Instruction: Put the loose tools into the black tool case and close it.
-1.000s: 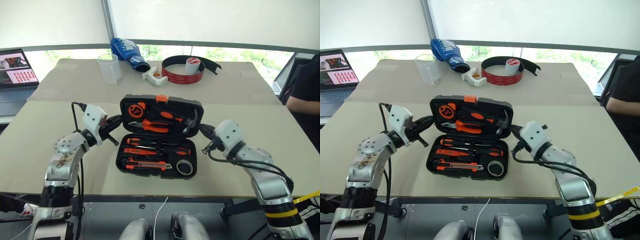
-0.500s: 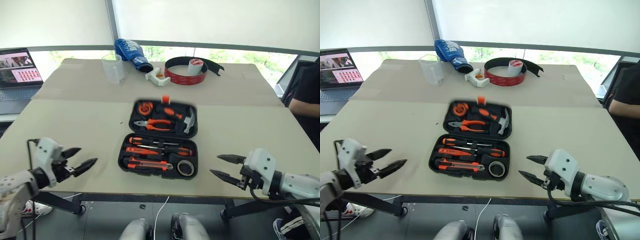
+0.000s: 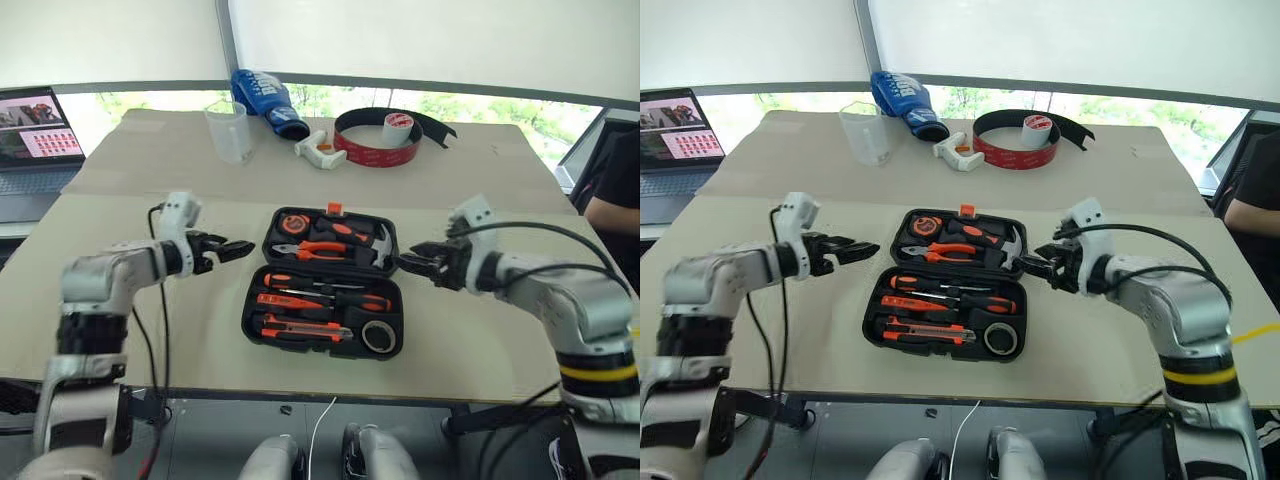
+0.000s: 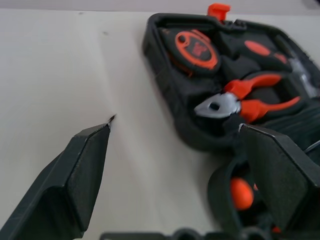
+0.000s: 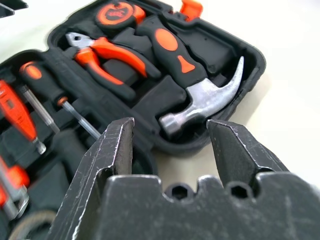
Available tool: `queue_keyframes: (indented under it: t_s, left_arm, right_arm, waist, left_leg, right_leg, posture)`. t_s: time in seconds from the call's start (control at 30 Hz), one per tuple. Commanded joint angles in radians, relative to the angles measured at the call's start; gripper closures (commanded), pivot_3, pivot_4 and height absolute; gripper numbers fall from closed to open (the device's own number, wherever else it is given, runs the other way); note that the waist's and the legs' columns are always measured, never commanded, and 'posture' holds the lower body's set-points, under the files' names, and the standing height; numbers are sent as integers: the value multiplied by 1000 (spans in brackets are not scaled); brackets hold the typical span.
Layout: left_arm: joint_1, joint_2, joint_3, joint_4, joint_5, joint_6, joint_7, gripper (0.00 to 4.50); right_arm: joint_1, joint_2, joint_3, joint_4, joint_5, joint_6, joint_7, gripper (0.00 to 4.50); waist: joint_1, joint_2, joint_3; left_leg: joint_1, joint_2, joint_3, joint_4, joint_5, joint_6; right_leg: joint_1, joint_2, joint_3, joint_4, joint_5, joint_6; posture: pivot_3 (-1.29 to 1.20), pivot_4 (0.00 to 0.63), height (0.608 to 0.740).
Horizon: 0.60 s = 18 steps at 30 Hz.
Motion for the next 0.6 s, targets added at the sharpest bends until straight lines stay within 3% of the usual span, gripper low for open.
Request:
queue_keyframes:
  t_s: [0.03, 0.27, 0.33, 0.37, 0.4, 0.5, 0.6]
  left_arm:
    - [-110, -40, -45, 149, 59, -44, -12, 58]
    - [-238, -133, -107, 418, 172, -183, -42, 58]
    - [-258, -146, -100, 470, 186, -204, -48, 58]
    - [-267, -150, -94, 492, 190, -208, -48, 585]
    - [-273, -151, -92, 509, 196, -217, -51, 671]
    - [-282, -152, -85, 543, 214, -236, -59, 1867]
    - [-281, -152, -79, 558, 224, -246, -68, 2629]
  right_arm:
    - [-79, 32, 24, 142, -66, -14, -29, 1206]
    - [-219, 121, 11, 445, -164, -97, -81, 1206]
    - [-252, 140, 5, 504, -169, -114, -76, 1206]
    - [-264, 146, 8, 523, -172, -121, -72, 1206]
    - [-276, 157, 7, 539, -171, -123, -66, 1206]
    - [-290, 174, 17, 557, -180, -127, -46, 1206]
    - [-285, 183, 30, 565, -201, -129, -44, 1206]
  waist:
    - [-6, 0, 0]
    - [-28, 0, 0]
    - [-31, 0, 0]
    - [-33, 0, 0]
    - [-33, 0, 0]
    - [-31, 0, 0]
    - [-27, 0, 0]
  left_leg:
    - [1, 0, 0, 0, 0, 0]
    - [3, 0, 1, 0, 3, -6]
    - [3, 0, 2, 1, 2, -14]
    - [4, 0, 2, 1, 3, -16]
    - [4, 1, 2, 1, 3, -17]
    - [4, 2, 1, 1, 4, -18]
    - [3, 2, 1, 1, 4, -17]
  right_leg:
    - [1, -1, 0, 1, 0, 0]
    - [2, -1, 0, 0, 0, 0]
    - [1, -2, 1, 1, 0, 0]
    - [1, -2, 1, 1, 0, 0]
    - [1, -2, 1, 2, 1, -1]
    - [1, -2, 0, 3, 1, -1]
    - [1, -2, 1, 3, 1, -1]
  posture:
    - [0, 150, 730]
    - [0, 150, 730]
    - [0, 150, 730]
    - [0, 150, 730]
    - [0, 150, 730]
    - [0, 150, 730]
    - [0, 150, 730]
